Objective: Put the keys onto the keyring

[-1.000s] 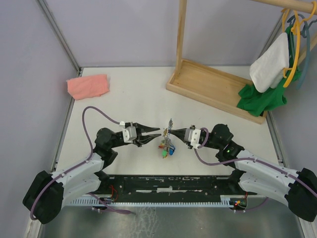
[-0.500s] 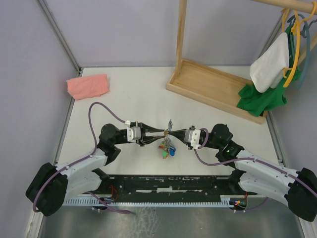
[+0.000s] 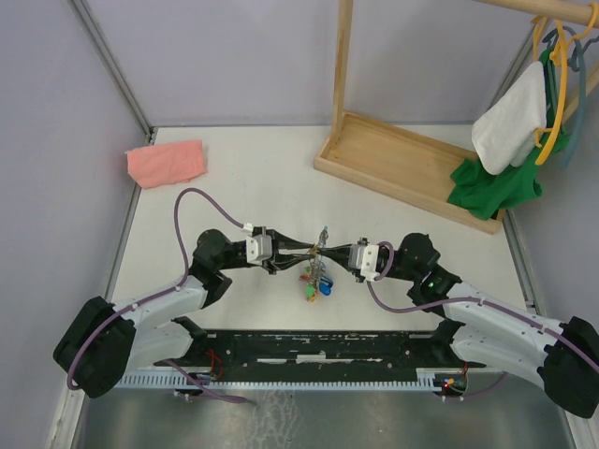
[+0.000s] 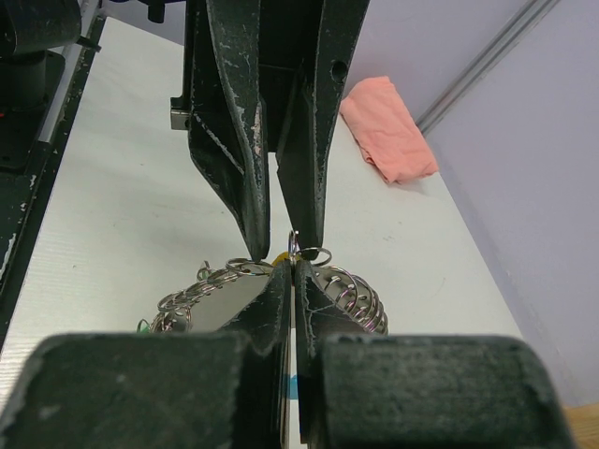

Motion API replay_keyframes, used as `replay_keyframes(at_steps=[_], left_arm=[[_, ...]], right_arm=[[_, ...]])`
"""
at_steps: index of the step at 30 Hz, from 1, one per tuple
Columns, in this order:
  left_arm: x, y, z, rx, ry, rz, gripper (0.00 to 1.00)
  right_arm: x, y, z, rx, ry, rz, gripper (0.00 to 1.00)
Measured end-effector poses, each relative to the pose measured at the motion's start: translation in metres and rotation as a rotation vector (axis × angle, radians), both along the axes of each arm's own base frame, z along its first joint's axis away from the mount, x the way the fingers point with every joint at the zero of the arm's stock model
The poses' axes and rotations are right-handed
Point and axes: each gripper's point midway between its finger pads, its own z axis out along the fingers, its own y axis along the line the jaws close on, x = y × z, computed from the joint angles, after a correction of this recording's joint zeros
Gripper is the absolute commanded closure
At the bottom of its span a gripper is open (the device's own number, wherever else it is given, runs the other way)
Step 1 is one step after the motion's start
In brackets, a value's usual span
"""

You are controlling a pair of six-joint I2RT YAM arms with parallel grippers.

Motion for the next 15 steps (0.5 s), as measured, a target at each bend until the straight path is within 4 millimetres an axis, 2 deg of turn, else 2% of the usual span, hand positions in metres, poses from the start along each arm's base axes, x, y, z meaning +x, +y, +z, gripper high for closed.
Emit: replay_keyframes(at_steps=[8,11,13,15], left_arm=[[-0.0014,-0.0035,-0.0014,0.002,0.003,-0.012,0.86],[-0.0010,-0.0038,-0.0025,0.006,0.008,-0.011,0.97],[-0.0001,-0.0036,-0.0031,0.016,0.014,-0.006,0.97],[0.0015,-0.0030,-0.0042,0.037,0.021,0.003,0.97]], right_arm=[[0.0001,0.0020,-0.0015,0.003,0.015,0.006,0.99],[0.0009,0.0017,-0.0029,0.000,0.020,0.002,0.99],[0.0014,0.0013,-0.0049,-0.007,0.026,-0.002,0.99],[0.0023,0.0004,-0.0066,-0.016,0.031,-0.010,0.94]])
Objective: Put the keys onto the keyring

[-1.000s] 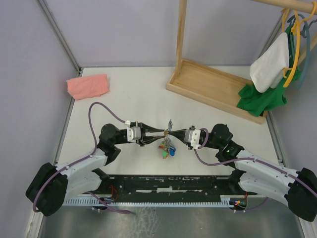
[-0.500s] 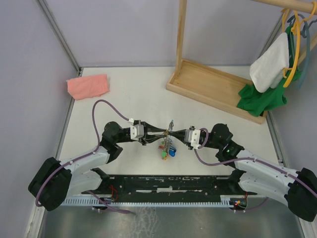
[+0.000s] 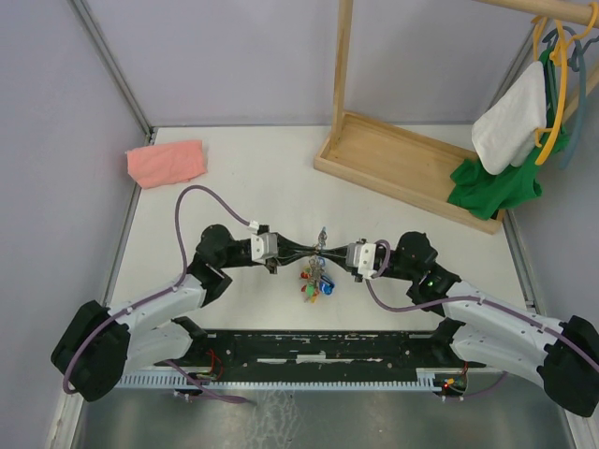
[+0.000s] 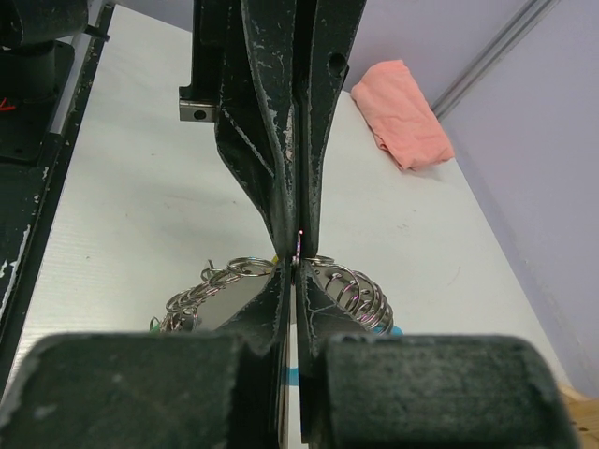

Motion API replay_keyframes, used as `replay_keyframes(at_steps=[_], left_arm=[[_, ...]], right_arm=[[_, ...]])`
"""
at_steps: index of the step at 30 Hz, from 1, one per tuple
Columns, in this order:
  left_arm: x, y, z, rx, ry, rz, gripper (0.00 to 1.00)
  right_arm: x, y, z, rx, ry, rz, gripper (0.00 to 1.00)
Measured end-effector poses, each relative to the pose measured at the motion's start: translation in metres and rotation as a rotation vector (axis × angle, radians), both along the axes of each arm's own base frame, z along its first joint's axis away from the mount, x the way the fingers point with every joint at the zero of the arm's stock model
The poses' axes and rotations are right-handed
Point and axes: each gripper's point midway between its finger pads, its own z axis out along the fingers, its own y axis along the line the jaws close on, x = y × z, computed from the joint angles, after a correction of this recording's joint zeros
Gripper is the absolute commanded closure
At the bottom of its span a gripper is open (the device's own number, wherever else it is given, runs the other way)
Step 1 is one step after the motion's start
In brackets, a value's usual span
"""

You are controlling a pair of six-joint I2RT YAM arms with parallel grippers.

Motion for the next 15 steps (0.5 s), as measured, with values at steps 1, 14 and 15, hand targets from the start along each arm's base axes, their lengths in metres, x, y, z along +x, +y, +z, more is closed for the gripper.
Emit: replay_keyframes(at_steps=[1,14,15], left_arm=[[0.000,0.000,0.000,0.013,0.000,0.004,0.97],[0.016,0.003,-0.008,0.298,0.032,0.176,0.97],[0.016,0.003,-0.010,0.337,0.031,0.190,0.97]], right_arm=[[0.000,0.000,-0.001,-0.008,0.004,-0.002,0.91],[0.006,-0.013,0.023,-0.153,0.003,-0.054,0.68],[0.006,-0.014,0.023,-0.169,0.008,-0.053,0.67]])
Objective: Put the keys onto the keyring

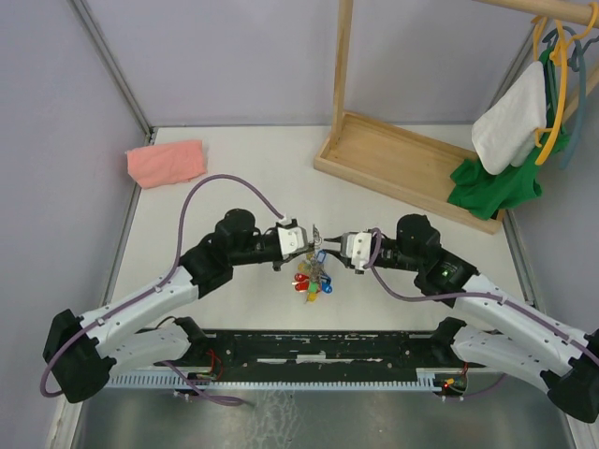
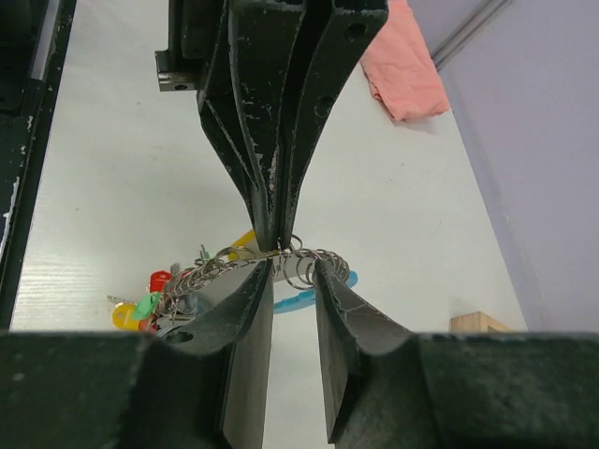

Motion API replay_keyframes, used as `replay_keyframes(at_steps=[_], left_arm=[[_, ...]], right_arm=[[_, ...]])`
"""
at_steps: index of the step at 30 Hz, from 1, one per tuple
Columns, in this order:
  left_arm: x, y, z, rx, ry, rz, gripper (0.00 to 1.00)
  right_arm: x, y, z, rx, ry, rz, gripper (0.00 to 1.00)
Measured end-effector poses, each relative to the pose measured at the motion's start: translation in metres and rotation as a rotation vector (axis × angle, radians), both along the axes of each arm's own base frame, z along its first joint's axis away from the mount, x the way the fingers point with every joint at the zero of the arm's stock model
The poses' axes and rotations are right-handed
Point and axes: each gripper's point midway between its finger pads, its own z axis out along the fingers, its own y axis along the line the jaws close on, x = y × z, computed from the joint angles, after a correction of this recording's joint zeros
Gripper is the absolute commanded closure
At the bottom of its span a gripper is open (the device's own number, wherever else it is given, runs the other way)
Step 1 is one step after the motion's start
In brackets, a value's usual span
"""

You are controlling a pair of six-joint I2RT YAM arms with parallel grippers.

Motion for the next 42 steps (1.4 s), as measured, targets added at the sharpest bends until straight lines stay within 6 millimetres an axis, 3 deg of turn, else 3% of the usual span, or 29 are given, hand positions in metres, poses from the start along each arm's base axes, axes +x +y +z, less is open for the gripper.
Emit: replay_keyframes(at_steps=[7,14,31,37,42], left_arm=[[-0.003,-0.006,0.001,0.212,-0.021,0.050,0.97],[0.000,-0.002,-0.005,0.395,-0.031,0.109,0.97],[-0.007,0.004,-0.005,0.458,-0.044,0.099,0.97],[-0.009,0.004,-0.002,0.443,-0.056,0.092,0.97],[-0.011,0.001,-0.001,0.431,-0.055,0.078,0.97]], right_arm=[[0.007,-0.002,-0.023,-0.078,0.065,-0.014,0.65],[0.012,-0.004,-0.041,-0.035,0.141,-0.007,0.64],[0.008,0.018,-0.036,0.074,0.184,0.096,0.70],[0.004,0.021,-0.039,0.073,0.209,0.125,0.78],[0.002,0.022,-0.041,0.069,0.221,0.141,0.94]])
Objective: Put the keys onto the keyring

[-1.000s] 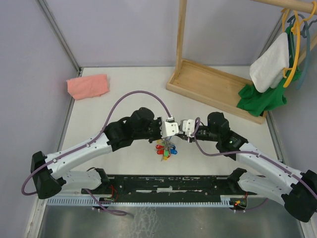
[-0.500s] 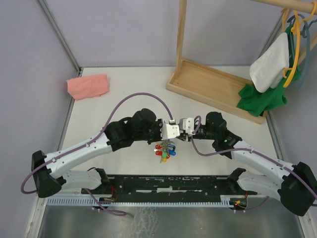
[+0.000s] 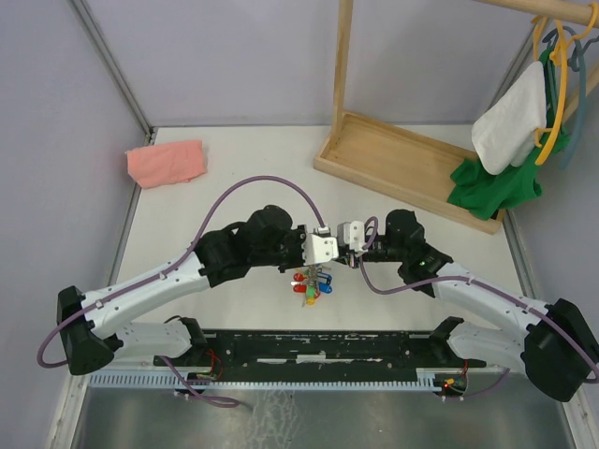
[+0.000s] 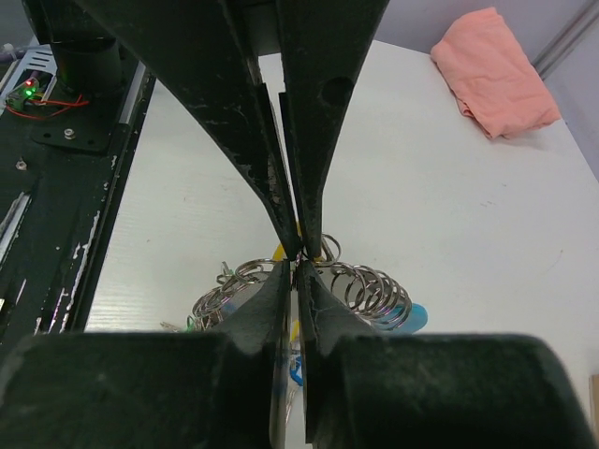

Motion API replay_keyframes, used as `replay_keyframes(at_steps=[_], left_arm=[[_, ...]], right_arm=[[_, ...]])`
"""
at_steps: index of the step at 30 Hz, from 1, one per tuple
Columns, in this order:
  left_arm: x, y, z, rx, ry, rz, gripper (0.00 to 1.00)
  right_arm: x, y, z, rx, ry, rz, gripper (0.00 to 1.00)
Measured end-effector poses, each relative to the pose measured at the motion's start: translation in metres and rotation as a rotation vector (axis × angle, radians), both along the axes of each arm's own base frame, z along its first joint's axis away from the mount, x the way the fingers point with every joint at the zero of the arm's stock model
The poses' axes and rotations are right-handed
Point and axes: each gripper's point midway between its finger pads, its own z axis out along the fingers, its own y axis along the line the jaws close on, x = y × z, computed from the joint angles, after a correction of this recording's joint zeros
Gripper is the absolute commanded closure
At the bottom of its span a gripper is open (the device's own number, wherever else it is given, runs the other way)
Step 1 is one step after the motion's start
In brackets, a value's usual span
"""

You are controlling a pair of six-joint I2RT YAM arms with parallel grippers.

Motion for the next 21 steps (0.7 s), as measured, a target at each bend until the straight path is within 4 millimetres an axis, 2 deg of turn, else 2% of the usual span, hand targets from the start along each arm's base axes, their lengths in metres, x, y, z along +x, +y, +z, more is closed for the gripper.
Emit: replay_keyframes(at_steps=[2,8,10,13,17,21], left_arm=[[0.000,0.000,-0.001,-0.001,0.000,0.000,0.94],[0.003,0.000,-0.003,-0.051,-0.037,0.010,0.68],[0.003,0.003,-0.003,-0.101,-0.060,0.010,0.63],[0.002,0.012,-0.005,-0.191,-0.076,0.002,0.57],[0.012,0.025,-0.005,-0.308,-0.092,0.025,0.54],[0.012,0.021,-0.001,-0.385,-0.101,-0.008,0.54]], right_arm=[[0.000,0.000,-0.001,-0.002,0.003,0.004,0.99],[0.002,-0.002,-0.003,-0.001,0.038,-0.011,0.99],[0.004,-0.003,-0.003,0.008,0.042,-0.019,0.99],[0.008,-0.005,0.000,0.031,0.042,-0.034,0.99],[0.010,-0.006,0.005,0.058,0.037,-0.047,0.99],[0.010,-0.007,0.010,0.083,0.025,-0.049,0.99]])
